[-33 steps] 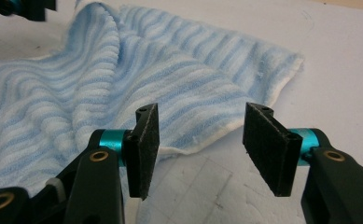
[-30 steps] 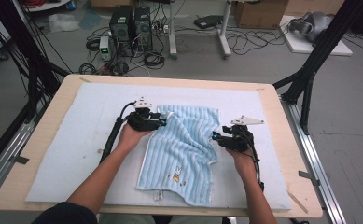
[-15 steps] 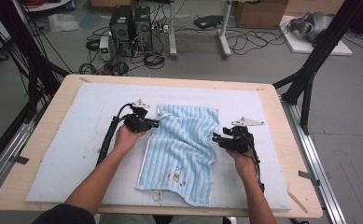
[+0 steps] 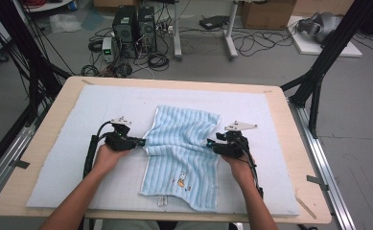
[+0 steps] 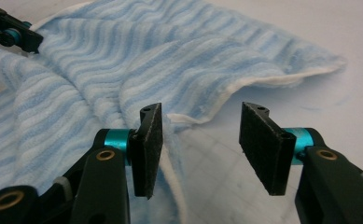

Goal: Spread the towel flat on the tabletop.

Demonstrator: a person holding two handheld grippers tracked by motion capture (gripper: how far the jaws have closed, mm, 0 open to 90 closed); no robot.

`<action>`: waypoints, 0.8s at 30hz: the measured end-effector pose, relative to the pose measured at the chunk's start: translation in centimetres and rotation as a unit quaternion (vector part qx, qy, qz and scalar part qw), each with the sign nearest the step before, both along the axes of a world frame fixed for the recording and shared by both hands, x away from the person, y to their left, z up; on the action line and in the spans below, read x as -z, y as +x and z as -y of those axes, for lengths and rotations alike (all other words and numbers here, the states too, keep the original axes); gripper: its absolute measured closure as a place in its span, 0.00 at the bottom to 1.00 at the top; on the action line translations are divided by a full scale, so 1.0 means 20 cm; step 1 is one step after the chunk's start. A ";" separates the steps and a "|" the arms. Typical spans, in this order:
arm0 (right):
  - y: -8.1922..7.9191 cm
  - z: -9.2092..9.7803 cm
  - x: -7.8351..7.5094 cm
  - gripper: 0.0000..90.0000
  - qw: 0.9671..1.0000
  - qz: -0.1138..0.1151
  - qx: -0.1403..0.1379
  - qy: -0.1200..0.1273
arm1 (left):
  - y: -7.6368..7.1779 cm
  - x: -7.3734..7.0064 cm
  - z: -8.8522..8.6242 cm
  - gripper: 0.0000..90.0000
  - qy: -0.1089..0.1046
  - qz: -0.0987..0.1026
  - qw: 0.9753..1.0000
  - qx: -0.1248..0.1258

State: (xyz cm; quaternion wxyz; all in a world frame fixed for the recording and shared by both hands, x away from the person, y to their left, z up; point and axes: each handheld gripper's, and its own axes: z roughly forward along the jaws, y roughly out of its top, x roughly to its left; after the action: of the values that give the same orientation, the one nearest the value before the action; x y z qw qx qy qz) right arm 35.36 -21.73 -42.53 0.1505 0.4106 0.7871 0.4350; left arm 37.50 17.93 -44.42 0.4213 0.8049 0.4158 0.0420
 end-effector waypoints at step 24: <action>0.11 -0.13 0.12 0.95 0.998 -0.028 -0.013 -0.047 | 0.05 -0.10 -0.06 0.55 -0.033 0.105 0.992 -0.062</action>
State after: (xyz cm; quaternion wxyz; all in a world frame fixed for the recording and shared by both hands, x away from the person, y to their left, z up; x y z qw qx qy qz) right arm 37.59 -19.08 -44.83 0.1423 0.4046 0.8160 0.3875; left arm 38.50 19.18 -42.39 0.4853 0.7547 0.4191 0.1387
